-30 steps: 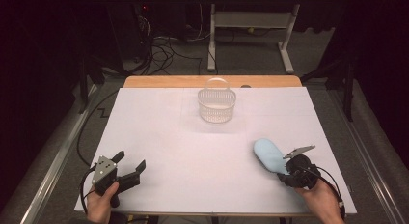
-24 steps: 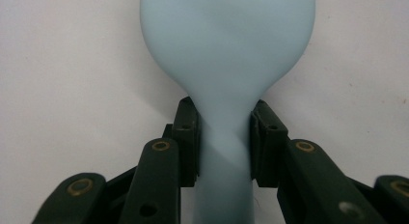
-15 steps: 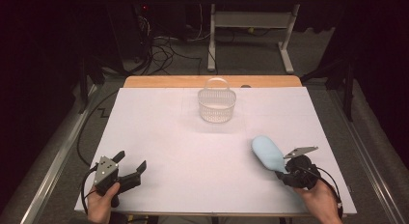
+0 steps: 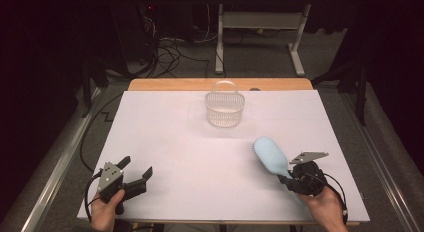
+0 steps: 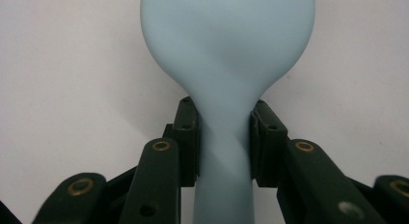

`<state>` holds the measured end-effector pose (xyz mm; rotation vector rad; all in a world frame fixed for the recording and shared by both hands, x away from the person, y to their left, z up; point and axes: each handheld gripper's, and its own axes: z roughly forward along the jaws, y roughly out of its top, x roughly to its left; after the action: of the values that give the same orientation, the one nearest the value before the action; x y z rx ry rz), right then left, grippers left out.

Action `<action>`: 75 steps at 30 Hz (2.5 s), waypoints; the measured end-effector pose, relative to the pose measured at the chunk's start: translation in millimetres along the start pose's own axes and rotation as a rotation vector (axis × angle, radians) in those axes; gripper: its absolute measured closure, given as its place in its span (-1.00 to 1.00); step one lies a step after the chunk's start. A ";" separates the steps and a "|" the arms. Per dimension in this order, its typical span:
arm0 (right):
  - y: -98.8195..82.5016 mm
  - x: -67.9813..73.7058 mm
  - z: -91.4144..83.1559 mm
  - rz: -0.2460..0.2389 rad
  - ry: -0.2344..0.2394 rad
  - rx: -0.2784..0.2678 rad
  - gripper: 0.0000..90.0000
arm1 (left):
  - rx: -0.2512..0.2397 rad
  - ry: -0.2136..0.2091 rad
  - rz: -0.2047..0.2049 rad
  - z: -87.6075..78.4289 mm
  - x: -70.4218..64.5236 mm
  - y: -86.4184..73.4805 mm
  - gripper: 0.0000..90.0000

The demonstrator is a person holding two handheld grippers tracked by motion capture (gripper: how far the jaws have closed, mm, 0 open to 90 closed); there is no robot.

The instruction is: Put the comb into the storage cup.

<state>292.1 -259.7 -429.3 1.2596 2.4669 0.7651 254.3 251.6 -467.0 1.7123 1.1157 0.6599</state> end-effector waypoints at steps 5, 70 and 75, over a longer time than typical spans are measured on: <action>1.9 2.9 0.8 -0.001 0.017 -0.035 0.57 | -0.005 0.002 -0.003 0.2 -0.1 1.8 -0.66; 19.8 23.6 -15.3 -0.024 0.114 -0.229 0.56 | 0.019 -0.227 0.074 49.1 -62.3 36.1 -0.58; 22.7 25.7 -14.2 -0.031 0.117 -0.234 0.56 | 0.027 -0.249 0.078 52.3 -64.8 37.8 -0.56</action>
<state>285.7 -232.6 -404.7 1.1188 2.3929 1.1115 283.0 166.6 -449.6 1.8126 0.8911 0.4649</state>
